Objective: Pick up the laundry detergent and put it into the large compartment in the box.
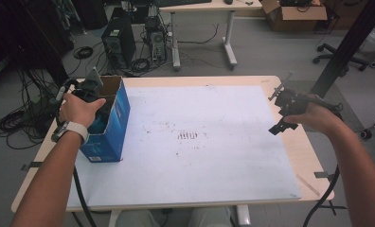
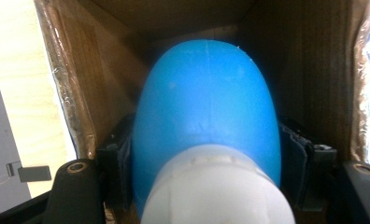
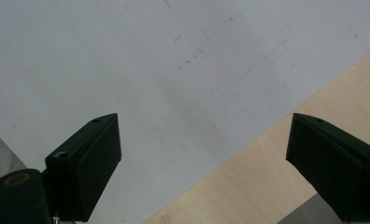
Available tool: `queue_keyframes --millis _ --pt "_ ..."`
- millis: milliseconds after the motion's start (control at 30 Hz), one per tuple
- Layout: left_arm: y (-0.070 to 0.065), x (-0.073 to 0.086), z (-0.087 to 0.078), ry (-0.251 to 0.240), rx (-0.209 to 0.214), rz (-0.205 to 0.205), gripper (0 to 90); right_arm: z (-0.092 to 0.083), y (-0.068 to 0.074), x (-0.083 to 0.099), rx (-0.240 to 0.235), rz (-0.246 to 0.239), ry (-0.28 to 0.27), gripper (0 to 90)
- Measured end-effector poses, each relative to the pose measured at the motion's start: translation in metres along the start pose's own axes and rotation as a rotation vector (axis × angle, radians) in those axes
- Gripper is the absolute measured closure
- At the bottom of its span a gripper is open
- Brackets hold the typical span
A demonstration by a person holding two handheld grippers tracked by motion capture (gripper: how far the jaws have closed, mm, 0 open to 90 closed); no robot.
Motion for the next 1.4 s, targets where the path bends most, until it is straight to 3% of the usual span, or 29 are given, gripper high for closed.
queue_keyframes --millis 233,567,900,1400 --pt "-0.002 0.001 -0.004 -0.010 0.002 -0.004 28.7 0.000 0.002 -0.001 0.000 -0.006 -0.002 10.0" --pt "-0.003 0.002 -0.024 -0.042 0.004 -0.014 24.0 -0.005 0.005 -0.002 0.005 -0.011 -0.008 10.0" --pt "-0.012 0.003 -0.073 -0.086 -0.003 0.009 23.1 -0.012 0.009 -0.003 0.014 -0.015 -0.021 10.1" --pt "-0.041 0.020 -0.149 -0.130 -0.046 0.070 20.6 -0.020 0.015 -0.002 0.024 -0.025 -0.032 10.1"
Point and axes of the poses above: each handheld gripper's, and its own axes: z roughly forward along the jaws, x roughly out of its underside, y roughly to its left, the point moved 10 cm from there along z, roughly forward along the jaws, and after that the axes turned 4 degrees about -z, right-handed, at the moved point
